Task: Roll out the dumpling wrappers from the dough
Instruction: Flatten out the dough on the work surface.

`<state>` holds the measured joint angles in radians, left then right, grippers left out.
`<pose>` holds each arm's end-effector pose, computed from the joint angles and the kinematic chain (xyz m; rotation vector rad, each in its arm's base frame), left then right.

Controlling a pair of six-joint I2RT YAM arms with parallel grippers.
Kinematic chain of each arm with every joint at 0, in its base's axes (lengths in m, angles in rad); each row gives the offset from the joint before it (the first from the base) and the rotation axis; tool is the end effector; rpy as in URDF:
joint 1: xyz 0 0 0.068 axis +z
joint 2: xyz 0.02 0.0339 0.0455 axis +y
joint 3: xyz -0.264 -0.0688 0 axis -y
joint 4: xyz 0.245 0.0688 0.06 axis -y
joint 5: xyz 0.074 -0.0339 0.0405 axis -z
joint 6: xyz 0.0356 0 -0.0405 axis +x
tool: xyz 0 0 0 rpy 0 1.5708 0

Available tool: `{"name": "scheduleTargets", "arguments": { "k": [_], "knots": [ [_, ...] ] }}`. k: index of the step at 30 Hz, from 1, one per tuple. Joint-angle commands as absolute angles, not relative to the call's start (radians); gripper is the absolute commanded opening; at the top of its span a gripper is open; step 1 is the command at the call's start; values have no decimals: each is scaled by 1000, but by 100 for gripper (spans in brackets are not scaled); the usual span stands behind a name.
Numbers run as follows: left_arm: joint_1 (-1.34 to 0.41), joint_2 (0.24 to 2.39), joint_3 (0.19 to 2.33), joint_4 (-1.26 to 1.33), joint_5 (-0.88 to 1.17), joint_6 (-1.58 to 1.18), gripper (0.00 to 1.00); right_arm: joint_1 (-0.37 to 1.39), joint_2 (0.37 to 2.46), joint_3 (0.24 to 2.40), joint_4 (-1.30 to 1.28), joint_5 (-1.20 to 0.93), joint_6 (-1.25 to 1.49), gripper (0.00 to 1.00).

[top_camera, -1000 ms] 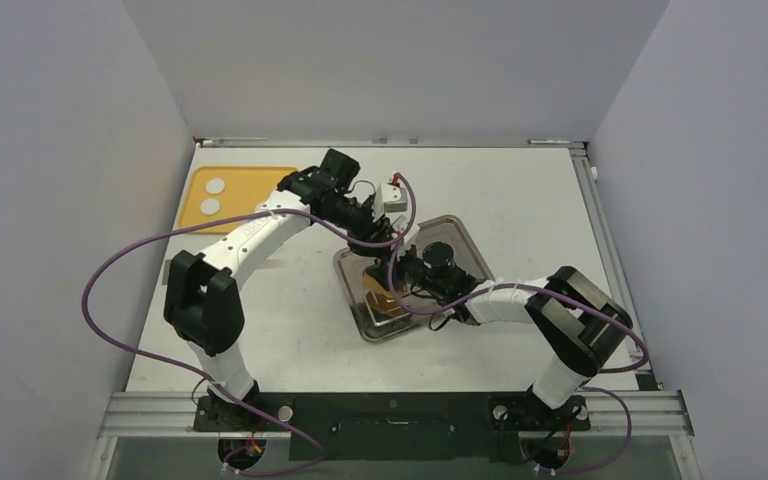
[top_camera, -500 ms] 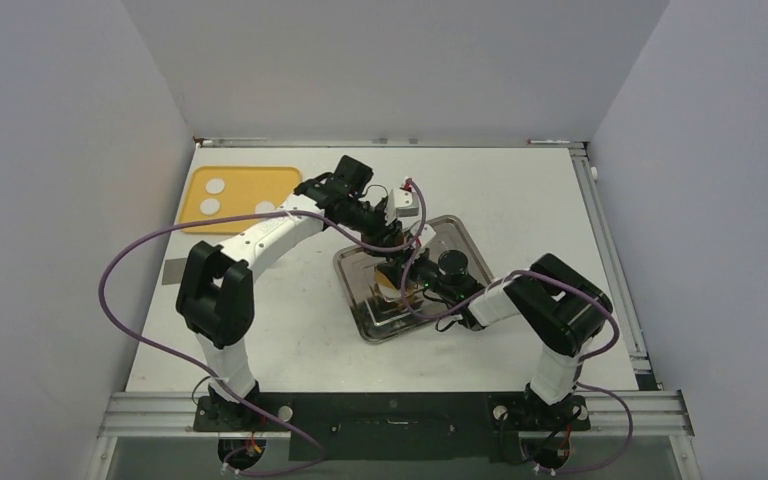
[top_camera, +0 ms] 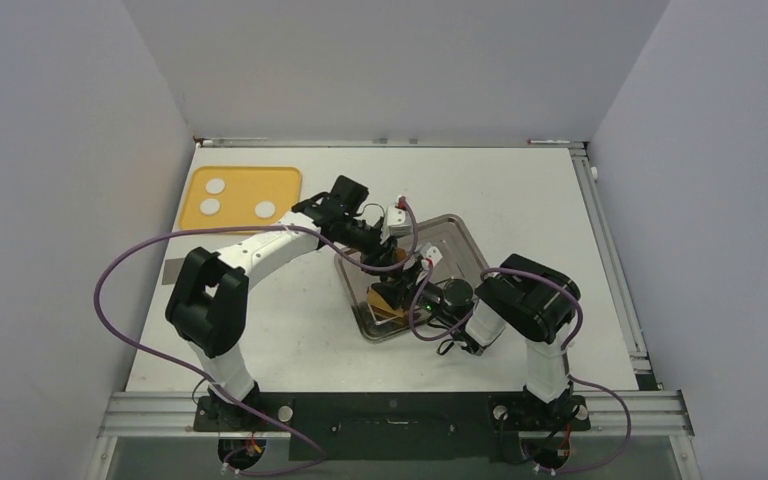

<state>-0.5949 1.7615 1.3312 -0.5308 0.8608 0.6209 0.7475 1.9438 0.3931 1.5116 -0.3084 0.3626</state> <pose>0.2941 -0.2316 0.2454 1.6049 1.7180 -1.0586 0.2046 0.2044 0.1114 -0.5762 1.6247 1.0892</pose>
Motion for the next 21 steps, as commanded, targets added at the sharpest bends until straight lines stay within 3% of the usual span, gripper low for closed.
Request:
{"name": "scheduleTargets", "arguments": {
  "k": [1,8,15,21],
  "knots": [
    [-562,1807,1225,-722,708,677,0,716,2052,278,1223,-196,462,8],
    [-551,1747,1288,-850,757,691,0,728,1939,336,1087,-222,429,8],
    [-568,1632,1457,-942,802,678,0,736,1666,563,773,-280,321,8],
    [-568,1664,1599,-907,781,632,0,666,1599,729,688,-301,237,8]
  ]
}}
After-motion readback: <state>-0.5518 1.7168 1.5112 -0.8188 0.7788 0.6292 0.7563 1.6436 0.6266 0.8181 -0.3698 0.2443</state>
